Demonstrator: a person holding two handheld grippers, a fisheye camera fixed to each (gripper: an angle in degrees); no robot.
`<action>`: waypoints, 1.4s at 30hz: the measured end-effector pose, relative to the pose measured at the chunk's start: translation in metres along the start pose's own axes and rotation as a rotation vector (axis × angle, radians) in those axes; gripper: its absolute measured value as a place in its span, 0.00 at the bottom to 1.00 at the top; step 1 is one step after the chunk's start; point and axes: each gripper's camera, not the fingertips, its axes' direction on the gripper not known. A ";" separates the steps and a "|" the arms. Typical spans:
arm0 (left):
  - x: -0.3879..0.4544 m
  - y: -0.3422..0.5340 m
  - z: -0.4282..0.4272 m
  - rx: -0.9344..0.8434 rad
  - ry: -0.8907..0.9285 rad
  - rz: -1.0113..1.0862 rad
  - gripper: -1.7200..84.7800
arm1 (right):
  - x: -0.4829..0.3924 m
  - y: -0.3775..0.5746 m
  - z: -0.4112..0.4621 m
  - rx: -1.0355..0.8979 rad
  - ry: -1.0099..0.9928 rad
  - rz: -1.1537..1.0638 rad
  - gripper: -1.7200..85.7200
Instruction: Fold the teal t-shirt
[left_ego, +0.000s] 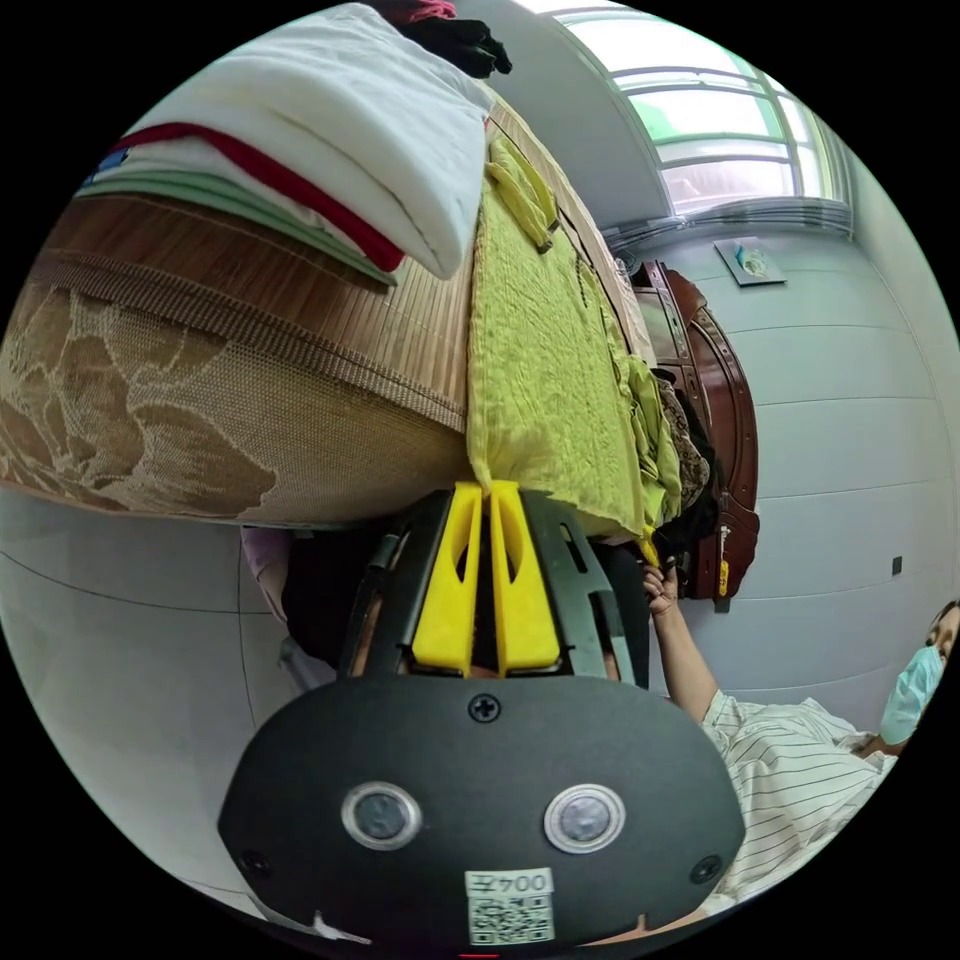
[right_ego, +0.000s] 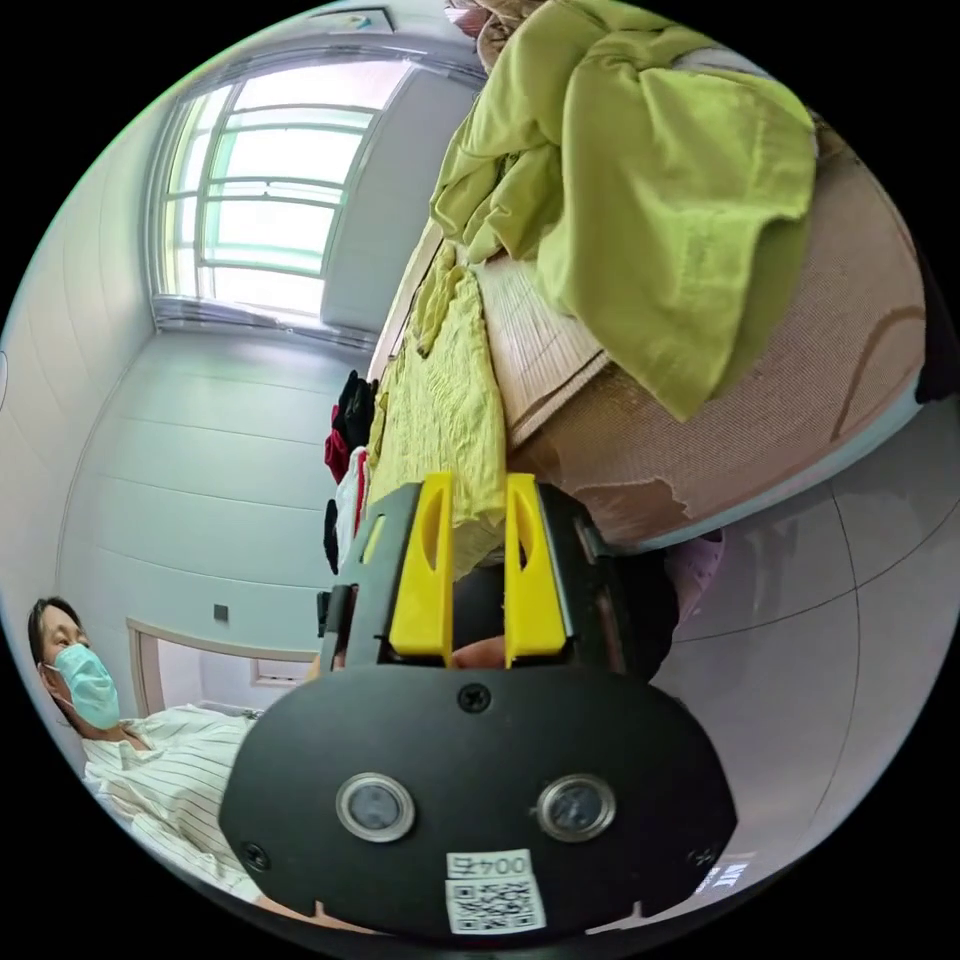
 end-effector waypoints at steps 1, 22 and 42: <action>0.005 0.000 -0.002 0.001 0.005 0.009 0.04 | -0.009 0.000 0.000 0.006 0.036 -0.008 0.06; 0.078 0.044 -0.131 0.132 0.124 0.163 0.03 | -0.147 0.053 -0.092 0.105 -0.033 -0.129 0.01; 0.123 -0.028 -0.172 0.174 0.185 0.144 0.03 | -0.195 -0.018 -0.108 0.131 -0.162 -0.144 0.01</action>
